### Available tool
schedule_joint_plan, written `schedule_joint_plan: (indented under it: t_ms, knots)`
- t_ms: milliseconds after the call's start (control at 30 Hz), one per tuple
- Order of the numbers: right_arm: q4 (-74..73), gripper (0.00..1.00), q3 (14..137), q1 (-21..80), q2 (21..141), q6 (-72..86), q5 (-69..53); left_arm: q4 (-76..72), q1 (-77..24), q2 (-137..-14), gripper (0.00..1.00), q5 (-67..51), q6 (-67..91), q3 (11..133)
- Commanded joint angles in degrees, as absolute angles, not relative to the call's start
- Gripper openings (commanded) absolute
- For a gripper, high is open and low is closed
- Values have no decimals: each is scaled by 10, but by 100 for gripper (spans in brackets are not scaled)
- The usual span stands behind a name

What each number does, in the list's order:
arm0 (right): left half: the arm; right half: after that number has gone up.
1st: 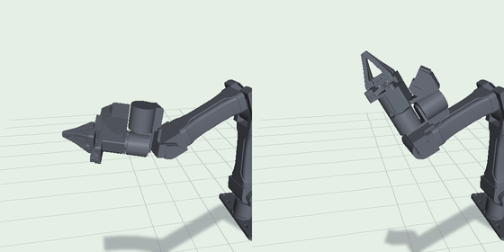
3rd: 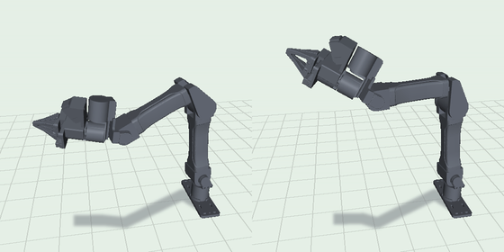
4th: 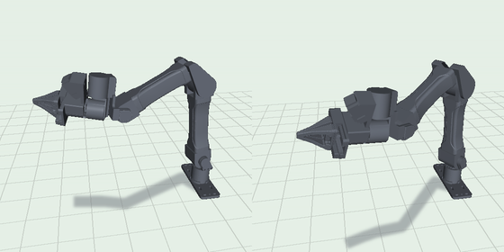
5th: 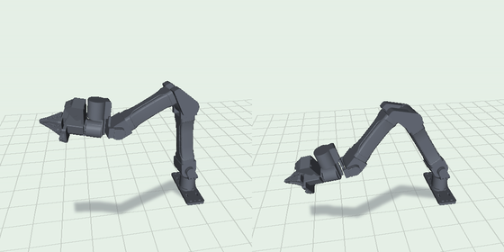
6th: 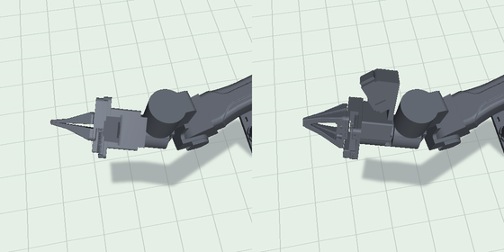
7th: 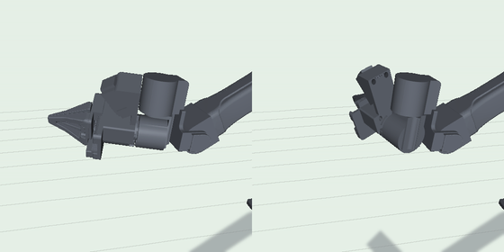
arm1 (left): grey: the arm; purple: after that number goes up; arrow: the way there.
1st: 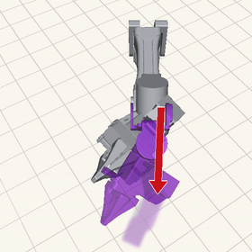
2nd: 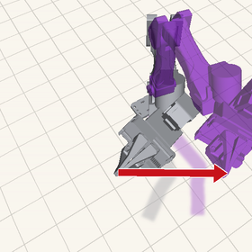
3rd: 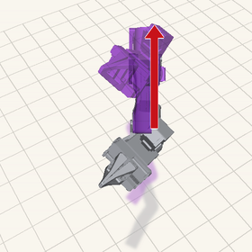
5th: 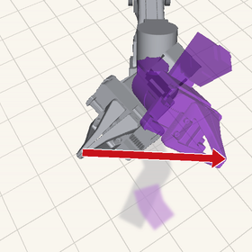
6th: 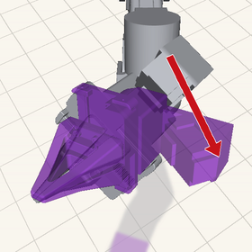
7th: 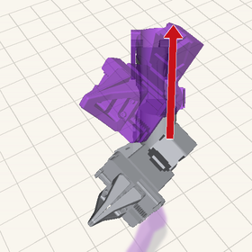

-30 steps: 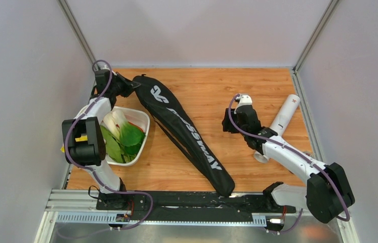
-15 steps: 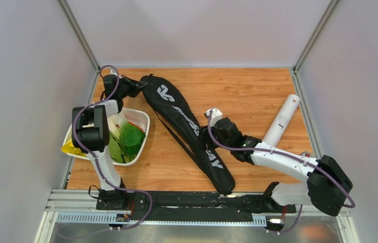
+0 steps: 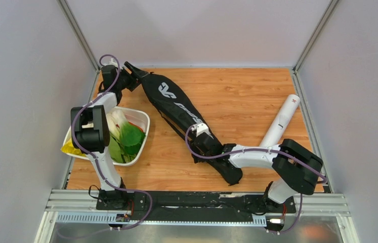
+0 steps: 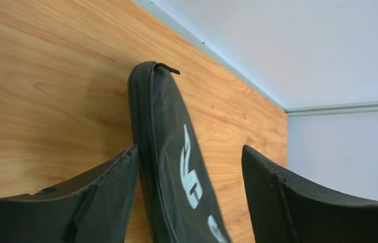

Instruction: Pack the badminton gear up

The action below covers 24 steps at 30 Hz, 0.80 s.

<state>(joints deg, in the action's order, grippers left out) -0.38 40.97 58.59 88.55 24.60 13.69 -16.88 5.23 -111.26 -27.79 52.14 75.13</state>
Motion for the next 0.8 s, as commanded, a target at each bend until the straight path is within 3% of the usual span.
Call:
schedule_joint_plan:
  t_ms: [0,33,67,233,467,533,600,767]
  knots:
    - [-33,53,417,556,901,281,238,-113,55,-1052,81,-248,433,772]
    - [-38,53,419,555,897,284,246,-58,55,-1051,93,-239,407,792]
    - [-42,53,419,555,895,287,250,-38,55,-1048,98,-228,396,799]
    - [-58,54,428,554,873,290,250,61,56,-1016,100,-192,353,809]
    - [-84,60,439,559,772,260,163,143,48,-950,100,-238,281,801]
    - [-92,74,437,559,725,258,153,171,38,-911,100,-238,263,787]
    - [-103,97,438,560,665,258,154,183,23,-866,100,-250,252,765]
    - [-140,100,444,561,544,252,194,145,-6,-720,100,-329,263,669]
